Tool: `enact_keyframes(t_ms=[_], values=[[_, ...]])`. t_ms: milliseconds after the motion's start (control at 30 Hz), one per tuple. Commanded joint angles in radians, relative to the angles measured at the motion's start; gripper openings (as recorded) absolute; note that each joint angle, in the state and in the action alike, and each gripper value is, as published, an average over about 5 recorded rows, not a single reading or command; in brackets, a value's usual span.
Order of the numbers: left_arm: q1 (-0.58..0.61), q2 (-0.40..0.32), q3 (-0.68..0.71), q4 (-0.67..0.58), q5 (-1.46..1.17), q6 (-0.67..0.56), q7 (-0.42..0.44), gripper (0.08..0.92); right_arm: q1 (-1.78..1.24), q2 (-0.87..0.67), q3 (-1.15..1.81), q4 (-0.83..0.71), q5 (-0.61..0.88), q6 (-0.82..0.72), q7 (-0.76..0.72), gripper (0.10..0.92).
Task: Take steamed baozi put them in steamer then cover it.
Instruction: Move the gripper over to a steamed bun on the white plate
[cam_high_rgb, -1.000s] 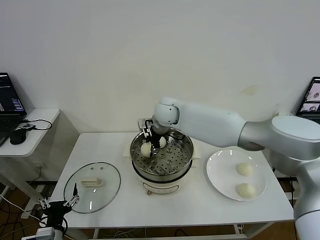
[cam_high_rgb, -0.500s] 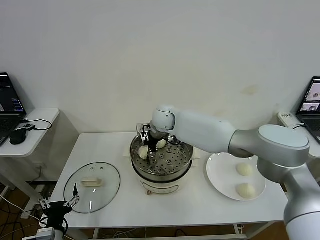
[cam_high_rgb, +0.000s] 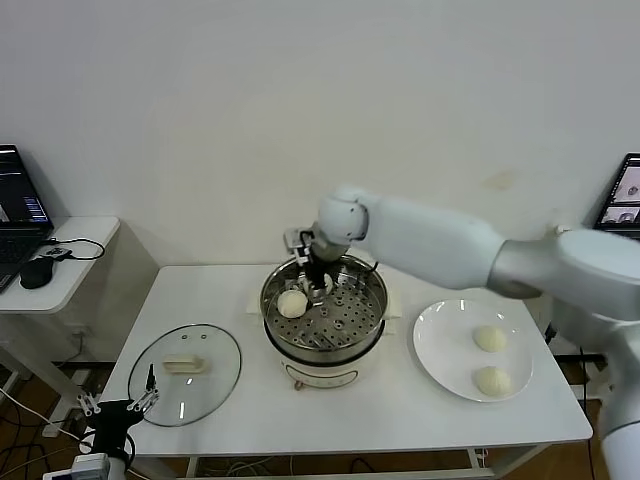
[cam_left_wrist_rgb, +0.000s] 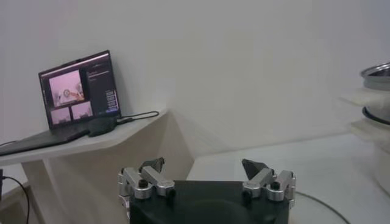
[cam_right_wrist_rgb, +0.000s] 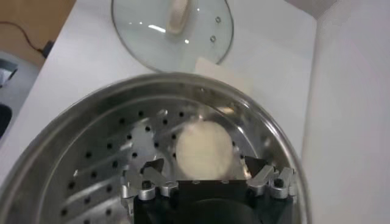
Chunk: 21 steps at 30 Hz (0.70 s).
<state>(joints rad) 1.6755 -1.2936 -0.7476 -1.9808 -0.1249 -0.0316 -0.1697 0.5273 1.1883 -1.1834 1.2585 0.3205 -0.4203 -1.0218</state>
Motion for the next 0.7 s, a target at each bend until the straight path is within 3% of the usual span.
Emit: enact_keyframes(t_ms=[33,367,700], values=[[-0.005,0.006,0.011,0.002,0.0,-0.002,-0.001,0.823,0.233,-0.32,-0.108,0.285,-0.025,0.053,-0.095,0.823],[0.0,0.022,0.029,-0.013,0.01,-0.015,-0.008,0.823,0.184,-0.75,-0.129,0.454,-0.201,0.169,-0.145,0.823],[0.021,0.017,0.039,-0.01,0.032,-0.023,-0.009,0.823,-0.241,-0.974,0.111,0.48,-0.404,0.231,-0.114,0.823]])
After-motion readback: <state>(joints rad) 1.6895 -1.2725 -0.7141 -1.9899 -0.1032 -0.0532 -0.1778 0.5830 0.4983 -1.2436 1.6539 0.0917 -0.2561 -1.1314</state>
